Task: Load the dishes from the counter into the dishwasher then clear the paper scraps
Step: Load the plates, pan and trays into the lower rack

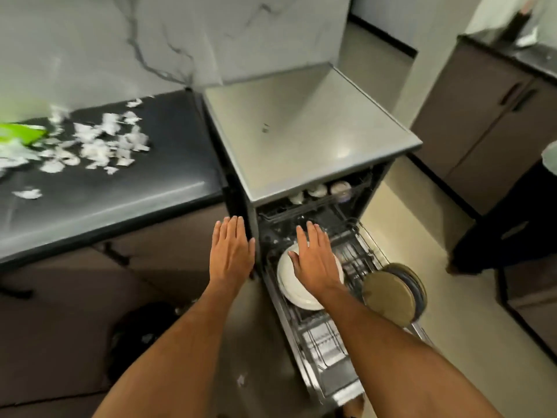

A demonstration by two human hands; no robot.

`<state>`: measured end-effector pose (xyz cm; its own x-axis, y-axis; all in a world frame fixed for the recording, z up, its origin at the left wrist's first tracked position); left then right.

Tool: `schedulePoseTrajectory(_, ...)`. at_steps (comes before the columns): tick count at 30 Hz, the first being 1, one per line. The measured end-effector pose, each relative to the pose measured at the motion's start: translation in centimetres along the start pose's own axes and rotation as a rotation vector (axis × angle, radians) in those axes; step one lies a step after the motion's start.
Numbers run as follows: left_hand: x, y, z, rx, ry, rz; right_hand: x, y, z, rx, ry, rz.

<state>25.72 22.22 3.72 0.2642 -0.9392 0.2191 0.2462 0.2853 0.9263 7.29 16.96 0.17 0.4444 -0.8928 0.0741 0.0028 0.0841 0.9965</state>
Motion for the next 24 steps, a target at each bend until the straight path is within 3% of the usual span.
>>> schedulePoseTrajectory(13, -6.1, 23.9, -24.2, 0.138, 0.368, 0.268, 7.2, 15.7, -30.0, 0.044, 0.358, 0.261)
schedulePoseTrajectory(24, -15.2, 34.9, -37.8, 0.175, 0.65, 0.441, 6.0, 20.6, -51.4, 0.047, 0.691, 0.33)
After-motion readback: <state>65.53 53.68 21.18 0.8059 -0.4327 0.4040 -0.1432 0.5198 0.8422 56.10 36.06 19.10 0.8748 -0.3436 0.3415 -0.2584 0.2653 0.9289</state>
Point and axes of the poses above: each hand's wrist, its own x-axis towards the middle knuckle, its own y-axis out of the back of the hand, z = x × y, the point moved 5 cm from there along x, towards the middle knuckle, and after that the axes turned 11 degrees about -x, right-handed, at the moved point
